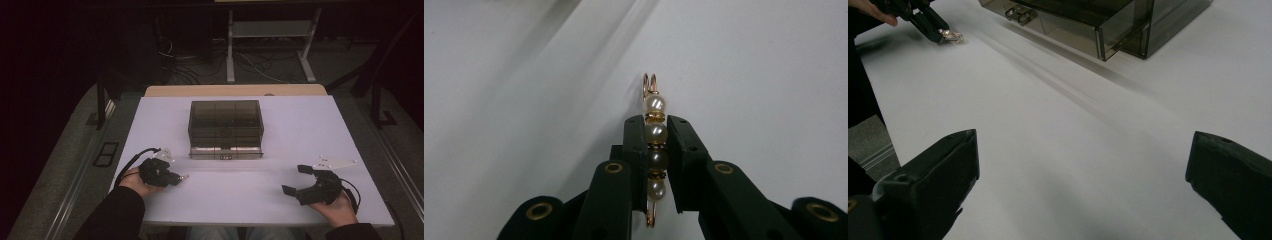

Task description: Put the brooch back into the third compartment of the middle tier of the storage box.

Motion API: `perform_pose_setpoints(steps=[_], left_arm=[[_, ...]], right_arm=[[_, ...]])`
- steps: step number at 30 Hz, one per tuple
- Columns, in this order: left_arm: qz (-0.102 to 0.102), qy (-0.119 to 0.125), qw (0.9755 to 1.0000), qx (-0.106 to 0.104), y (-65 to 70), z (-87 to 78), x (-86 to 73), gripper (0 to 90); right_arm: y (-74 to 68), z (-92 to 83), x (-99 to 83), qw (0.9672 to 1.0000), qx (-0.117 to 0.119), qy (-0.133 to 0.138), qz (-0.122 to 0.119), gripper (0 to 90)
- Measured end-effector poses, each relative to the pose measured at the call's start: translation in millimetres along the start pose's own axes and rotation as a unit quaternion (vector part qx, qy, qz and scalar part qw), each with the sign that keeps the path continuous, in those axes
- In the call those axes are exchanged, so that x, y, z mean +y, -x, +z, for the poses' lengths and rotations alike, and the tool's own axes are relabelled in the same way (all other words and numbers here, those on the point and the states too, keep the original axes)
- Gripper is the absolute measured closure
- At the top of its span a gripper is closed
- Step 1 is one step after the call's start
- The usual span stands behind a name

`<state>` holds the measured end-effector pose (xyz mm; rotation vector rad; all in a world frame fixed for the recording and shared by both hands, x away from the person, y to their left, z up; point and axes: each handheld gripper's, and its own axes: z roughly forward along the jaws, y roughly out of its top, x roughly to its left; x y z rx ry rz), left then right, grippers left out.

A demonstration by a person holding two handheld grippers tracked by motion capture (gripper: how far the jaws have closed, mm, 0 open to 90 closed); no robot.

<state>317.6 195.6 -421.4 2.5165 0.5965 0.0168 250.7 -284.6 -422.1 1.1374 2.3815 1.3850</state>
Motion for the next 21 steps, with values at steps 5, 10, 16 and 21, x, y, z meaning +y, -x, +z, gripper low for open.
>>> perform_pose_setpoints(steps=[5, 10, 16, 21], left_arm=[[-0.005, 0.007, 1.0000, 0.000, 2.5, -3.9, 2.6, 79.0], [0.001, 0.005, 1.0000, -0.002, 4.3, -7.6, 7.1, 79.0], [0.004, 0.011, 0.9999, -0.001, 5.6, -13.1, 11.8, 79.0], [0.002, 0.021, 0.9998, 0.005, 4.2, -19.7, 14.9, 78.9]], right_arm=[[-0.1, -0.2, 0.0, 1.0000, 0.000, -0.001, 0.002, 0.3], [-0.2, 0.1, 0.0, 1.0000, 0.001, -0.001, 0.002, 0.3], [-0.2, -0.3, -0.1, 1.0000, 0.000, 0.000, 0.002, 0.3], [0.1, -0.4, -0.2, 1.0000, 0.000, 0.000, 0.001, 0.3]])
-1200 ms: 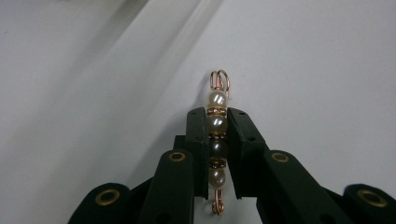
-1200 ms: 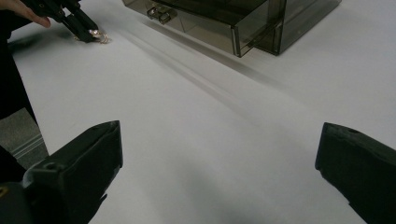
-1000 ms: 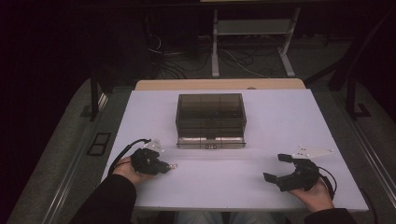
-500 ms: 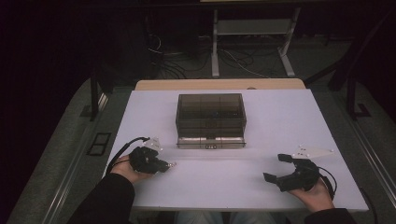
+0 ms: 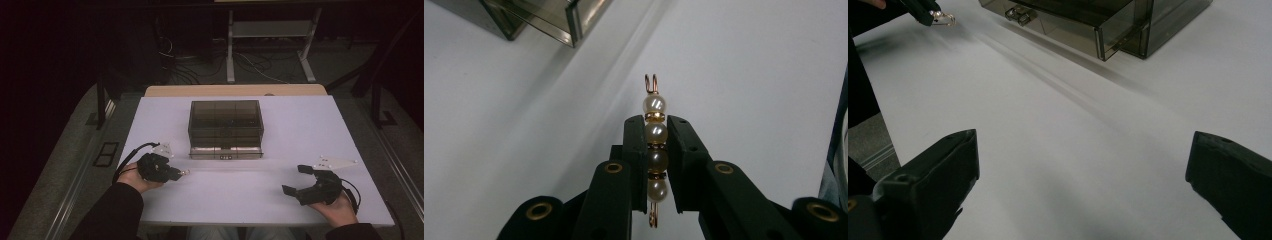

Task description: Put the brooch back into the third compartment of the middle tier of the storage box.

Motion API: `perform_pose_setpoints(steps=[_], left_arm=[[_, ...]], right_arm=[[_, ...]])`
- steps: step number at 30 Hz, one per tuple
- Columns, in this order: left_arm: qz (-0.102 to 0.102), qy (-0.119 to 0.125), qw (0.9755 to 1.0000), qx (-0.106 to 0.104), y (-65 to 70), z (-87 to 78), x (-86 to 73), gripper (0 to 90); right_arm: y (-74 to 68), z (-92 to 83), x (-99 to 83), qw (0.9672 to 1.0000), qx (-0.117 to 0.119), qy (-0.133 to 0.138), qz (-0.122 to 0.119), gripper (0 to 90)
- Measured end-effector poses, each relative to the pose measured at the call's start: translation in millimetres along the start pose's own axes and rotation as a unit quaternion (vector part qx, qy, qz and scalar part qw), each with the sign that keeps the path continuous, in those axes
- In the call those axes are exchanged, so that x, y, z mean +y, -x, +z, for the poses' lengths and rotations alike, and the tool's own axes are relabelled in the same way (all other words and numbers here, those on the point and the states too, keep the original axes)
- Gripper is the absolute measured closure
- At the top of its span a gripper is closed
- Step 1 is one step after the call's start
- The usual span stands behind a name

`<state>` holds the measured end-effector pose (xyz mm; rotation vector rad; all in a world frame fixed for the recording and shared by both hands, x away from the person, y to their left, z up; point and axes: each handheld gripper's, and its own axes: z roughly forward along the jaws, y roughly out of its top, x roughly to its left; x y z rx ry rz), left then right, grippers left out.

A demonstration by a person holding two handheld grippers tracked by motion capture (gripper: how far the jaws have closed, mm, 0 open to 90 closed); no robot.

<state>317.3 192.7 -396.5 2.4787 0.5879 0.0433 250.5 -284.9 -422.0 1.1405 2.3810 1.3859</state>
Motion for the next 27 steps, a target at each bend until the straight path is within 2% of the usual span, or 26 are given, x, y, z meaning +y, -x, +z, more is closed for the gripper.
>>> perform_pose_setpoints(steps=[18, 27], left_arm=[[0.006, 0.036, 0.9992, 0.012, -4.2, -21.2, 15.9, 78.9], [0.015, 0.039, 0.9990, 0.014, -3.8, -24.1, 26.2, 78.9]], right_arm=[[0.2, 0.0, -0.2, 1.0000, -0.001, -0.001, 0.001, 0.3], [0.3, 0.1, -0.3, 1.0000, 0.000, -0.001, 0.001, 0.3]])
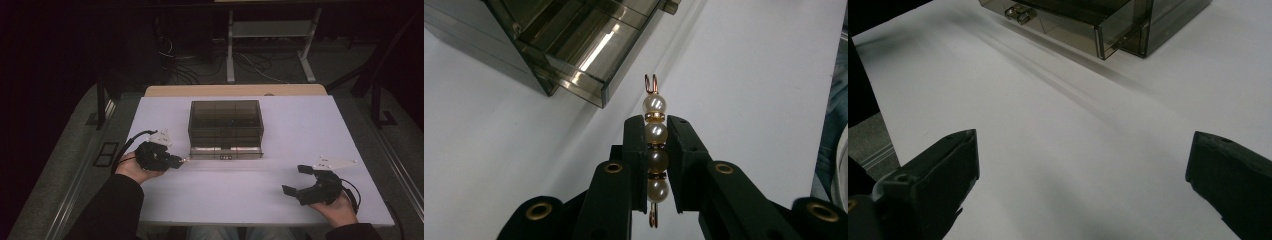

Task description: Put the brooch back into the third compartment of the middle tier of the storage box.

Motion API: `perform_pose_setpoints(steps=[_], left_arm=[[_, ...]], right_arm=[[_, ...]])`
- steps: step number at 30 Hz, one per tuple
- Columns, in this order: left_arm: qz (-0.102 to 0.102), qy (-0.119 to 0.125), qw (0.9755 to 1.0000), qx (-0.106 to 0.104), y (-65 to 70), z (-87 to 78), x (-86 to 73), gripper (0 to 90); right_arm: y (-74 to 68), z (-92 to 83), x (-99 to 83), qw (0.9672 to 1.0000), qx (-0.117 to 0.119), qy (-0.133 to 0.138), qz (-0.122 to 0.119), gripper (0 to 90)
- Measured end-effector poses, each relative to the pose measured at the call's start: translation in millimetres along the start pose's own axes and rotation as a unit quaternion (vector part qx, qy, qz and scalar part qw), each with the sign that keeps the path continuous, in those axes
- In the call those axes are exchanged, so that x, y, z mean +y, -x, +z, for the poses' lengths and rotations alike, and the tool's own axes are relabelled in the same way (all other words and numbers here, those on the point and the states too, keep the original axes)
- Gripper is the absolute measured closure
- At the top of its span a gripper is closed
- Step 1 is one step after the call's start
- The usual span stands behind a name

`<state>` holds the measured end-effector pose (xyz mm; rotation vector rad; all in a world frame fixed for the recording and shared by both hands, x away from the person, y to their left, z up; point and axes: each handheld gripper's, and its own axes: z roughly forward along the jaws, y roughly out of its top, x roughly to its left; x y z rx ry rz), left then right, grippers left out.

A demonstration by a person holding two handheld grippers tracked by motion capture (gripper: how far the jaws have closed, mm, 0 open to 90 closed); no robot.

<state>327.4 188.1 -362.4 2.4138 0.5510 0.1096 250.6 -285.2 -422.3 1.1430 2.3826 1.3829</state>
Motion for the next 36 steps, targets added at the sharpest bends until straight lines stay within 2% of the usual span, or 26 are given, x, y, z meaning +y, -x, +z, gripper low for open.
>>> perform_pose_setpoints(steps=[2, 6, 10, 11, 15, 18, 19, 23, 36], left_arm=[[-0.003, 0.005, 1.0000, 0.000, 0.6, 0.1, 1.9, 78.9], [0.006, 0.002, 1.0000, 0.001, -0.3, -0.9, 6.6, 78.9], [0.002, 0.006, 1.0000, 0.001, 0.9, -0.7, 11.0, 78.9], [0.010, 0.001, 1.0000, 0.001, 0.1, -1.2, 12.4, 78.9], [0.008, 0.008, 0.9999, 0.002, 0.9, -0.7, 17.5, 78.9], [0.016, 0.006, 0.9999, 0.000, 0.1, -1.1, 22.0, 78.9], [0.012, 0.009, 0.9999, 0.001, 1.0, -0.6, 23.7, 78.9], [0.022, 0.007, 0.9997, -0.002, 1.3, 0.7, 30.0, 78.9], [0.033, 0.015, 0.9993, -0.007, 3.7, 7.7, 50.6, 78.9]], right_arm=[[0.0, 0.1, 0.0, 1.0000, 0.000, 0.000, 0.000, 0.3], [-0.1, 0.1, 0.1, 1.0000, 0.000, 0.000, 0.000, 0.3], [0.3, 0.1, -0.1, 1.0000, 0.000, 0.001, -0.002, 0.3], [0.2, 0.1, -0.1, 1.0000, 0.000, 0.001, -0.001, 0.3], [0.0, 0.1, 0.1, 1.0000, 0.001, 0.000, 0.000, 0.3], [0.2, 0.0, 0.0, 1.0000, 0.000, 0.001, -0.002, 0.3], [0.1, 0.0, 0.0, 1.0000, 0.000, 0.001, -0.002, 0.3], [0.0, 0.0, 0.0, 1.0000, 0.001, 0.001, -0.001, 0.3], [0.1, -0.2, 0.0, 1.0000, 0.001, 0.001, -0.002, 0.3]])
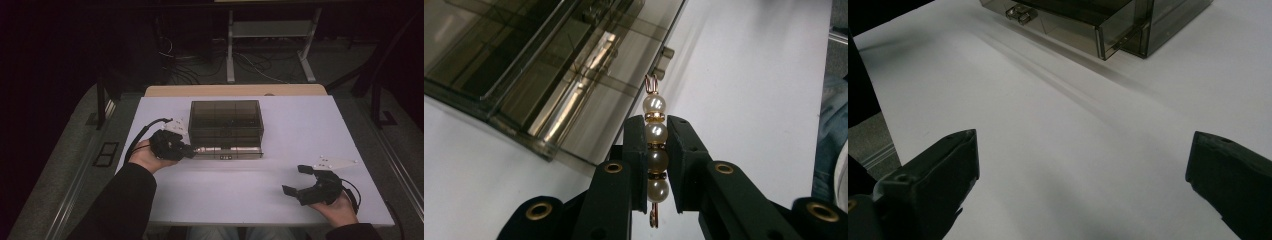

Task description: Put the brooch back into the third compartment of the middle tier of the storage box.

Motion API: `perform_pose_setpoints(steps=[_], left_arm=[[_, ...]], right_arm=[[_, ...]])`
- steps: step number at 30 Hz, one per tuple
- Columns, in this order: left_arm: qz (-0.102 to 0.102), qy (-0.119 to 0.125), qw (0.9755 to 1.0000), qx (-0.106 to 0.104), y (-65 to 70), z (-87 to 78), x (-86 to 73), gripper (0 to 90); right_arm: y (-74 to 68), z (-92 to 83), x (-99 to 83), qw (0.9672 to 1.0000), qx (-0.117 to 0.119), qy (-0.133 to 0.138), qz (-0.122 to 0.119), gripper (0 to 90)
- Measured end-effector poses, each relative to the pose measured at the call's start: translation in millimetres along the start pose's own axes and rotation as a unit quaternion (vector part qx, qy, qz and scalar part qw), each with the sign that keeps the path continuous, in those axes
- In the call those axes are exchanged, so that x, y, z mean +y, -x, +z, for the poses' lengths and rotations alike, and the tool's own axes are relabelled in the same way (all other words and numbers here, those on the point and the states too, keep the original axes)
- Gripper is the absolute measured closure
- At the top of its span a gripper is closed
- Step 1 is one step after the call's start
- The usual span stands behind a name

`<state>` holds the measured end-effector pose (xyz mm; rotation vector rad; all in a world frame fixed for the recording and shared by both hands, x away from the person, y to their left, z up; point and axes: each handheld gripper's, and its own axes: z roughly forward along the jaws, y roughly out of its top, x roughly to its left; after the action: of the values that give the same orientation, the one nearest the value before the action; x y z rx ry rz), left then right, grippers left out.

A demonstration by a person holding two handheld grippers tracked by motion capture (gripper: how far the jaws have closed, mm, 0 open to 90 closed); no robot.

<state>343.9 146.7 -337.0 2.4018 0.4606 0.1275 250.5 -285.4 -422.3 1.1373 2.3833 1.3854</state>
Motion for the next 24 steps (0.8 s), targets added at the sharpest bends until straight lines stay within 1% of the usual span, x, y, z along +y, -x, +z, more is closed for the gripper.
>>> perform_pose_setpoints(steps=[4, 7, 9, 10, 13, 14, 15, 19, 20, 24], left_arm=[[0.002, 0.002, 1.0000, -0.002, 0.4, 2.7, 6.0, 78.9], [0.008, 0.000, 1.0000, -0.003, 0.5, 4.4, 10.4, 78.9], [0.006, 0.003, 1.0000, -0.003, 0.9, 6.7, 12.8, 78.9], [0.010, 0.000, 0.9999, -0.004, 0.3, 7.5, 14.0, 78.9], [0.010, 0.002, 0.9999, -0.006, 0.3, 10.8, 17.9, 78.9], [0.013, 0.001, 0.9999, -0.006, -0.1, 11.1, 18.9, 78.9], [0.011, 0.003, 0.9999, -0.007, 0.3, 12.2, 20.1, 78.9], [0.014, 0.003, 0.9999, -0.008, 0.4, 15.0, 24.7, 78.9], [0.017, 0.001, 0.9998, -0.009, 0.0, 15.3, 26.1, 78.9], [0.017, 0.003, 0.9998, -0.009, 0.3, 17.8, 30.0, 78.9]], right_arm=[[0.2, -0.3, -0.1, 1.0000, 0.000, 0.000, -0.001, 0.3], [0.7, -0.5, -0.1, 1.0000, 0.000, 0.002, -0.003, 0.3], [0.4, -0.8, -0.2, 1.0000, 0.000, 0.001, -0.001, 0.3], [0.1, -0.9, -0.2, 1.0000, 0.001, -0.001, 0.001, 0.3], [0.0, -1.0, -0.2, 1.0000, 0.001, 0.000, 0.001, 0.3], [0.0, -1.0, -0.2, 1.0000, 0.001, 0.000, 0.001, 0.3], [0.0, -1.1, -0.2, 1.0000, 0.001, 0.000, 0.001, 0.3], [0.3, -1.7, -0.3, 1.0000, 0.001, 0.000, 0.003, 0.3], [0.3, -1.8, -0.2, 1.0000, 0.001, 0.001, 0.004, 0.3], [0.1, -1.7, -0.3, 1.0000, 0.002, 0.000, 0.003, 0.3]])
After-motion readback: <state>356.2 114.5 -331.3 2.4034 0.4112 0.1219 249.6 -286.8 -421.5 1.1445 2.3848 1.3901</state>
